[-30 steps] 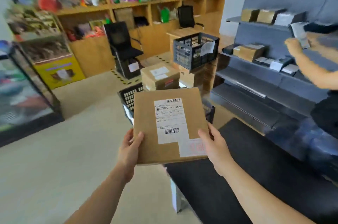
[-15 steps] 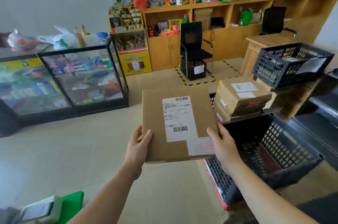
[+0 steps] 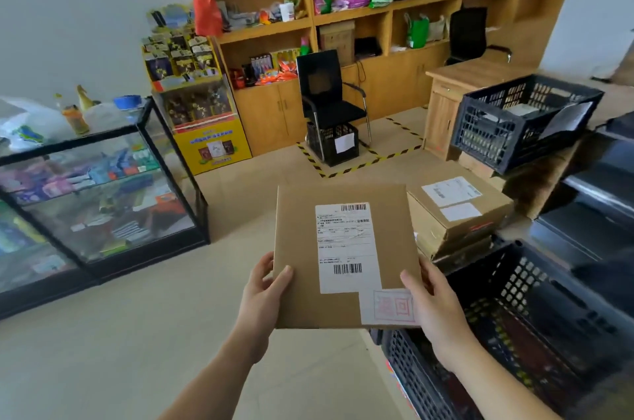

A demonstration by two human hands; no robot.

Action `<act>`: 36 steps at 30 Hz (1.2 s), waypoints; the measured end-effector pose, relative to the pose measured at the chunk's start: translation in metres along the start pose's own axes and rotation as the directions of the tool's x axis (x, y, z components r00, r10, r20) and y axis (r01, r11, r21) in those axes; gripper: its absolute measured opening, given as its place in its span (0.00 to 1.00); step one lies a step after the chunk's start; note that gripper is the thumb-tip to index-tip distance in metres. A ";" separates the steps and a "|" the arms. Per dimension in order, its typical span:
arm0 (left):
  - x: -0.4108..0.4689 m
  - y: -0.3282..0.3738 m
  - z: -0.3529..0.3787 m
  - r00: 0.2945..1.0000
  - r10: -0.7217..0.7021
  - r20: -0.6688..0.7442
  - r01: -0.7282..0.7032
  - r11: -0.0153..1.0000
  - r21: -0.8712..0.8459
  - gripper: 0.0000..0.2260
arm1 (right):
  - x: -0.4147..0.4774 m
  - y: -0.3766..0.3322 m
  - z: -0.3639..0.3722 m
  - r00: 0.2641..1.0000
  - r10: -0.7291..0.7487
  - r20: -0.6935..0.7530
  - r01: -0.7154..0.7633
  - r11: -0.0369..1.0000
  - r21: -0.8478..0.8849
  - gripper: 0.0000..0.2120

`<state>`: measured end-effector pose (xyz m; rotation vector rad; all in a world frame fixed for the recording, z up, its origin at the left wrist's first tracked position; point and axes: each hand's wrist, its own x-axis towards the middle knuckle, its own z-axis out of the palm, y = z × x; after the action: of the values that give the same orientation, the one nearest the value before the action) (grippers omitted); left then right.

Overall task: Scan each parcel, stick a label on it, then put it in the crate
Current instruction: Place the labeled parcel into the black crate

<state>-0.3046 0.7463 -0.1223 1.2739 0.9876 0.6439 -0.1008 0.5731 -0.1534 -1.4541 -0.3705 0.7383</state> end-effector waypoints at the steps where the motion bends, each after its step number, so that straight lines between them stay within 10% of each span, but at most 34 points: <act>1: 0.012 0.001 0.014 0.999 -0.003 0.049 0.002 1.000 0.023 0.16 | 0.005 0.001 -0.013 0.999 0.015 -0.043 -0.015 1.000 0.012 0.14; 13: 0.116 -0.051 0.232 0.746 -0.234 0.623 0.016 0.942 0.336 0.22 | -0.007 0.054 -0.147 0.673 0.296 -0.678 -0.212 0.955 0.207 0.23; 22: 0.170 -0.116 0.341 0.498 -0.520 0.694 -0.118 0.752 0.648 0.21 | 0.022 0.106 -0.170 0.403 0.539 -0.740 -0.376 0.834 0.403 0.17; 36: 0.245 -0.261 0.493 0.552 -0.625 0.551 -0.333 0.440 0.834 0.24 | 0.142 0.218 -0.298 0.268 0.710 -0.651 -0.480 0.684 0.549 0.19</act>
<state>0.2103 0.6639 -0.4371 2.0760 0.5432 -0.8825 0.1447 0.4295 -0.4279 -1.5155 1.1106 0.5344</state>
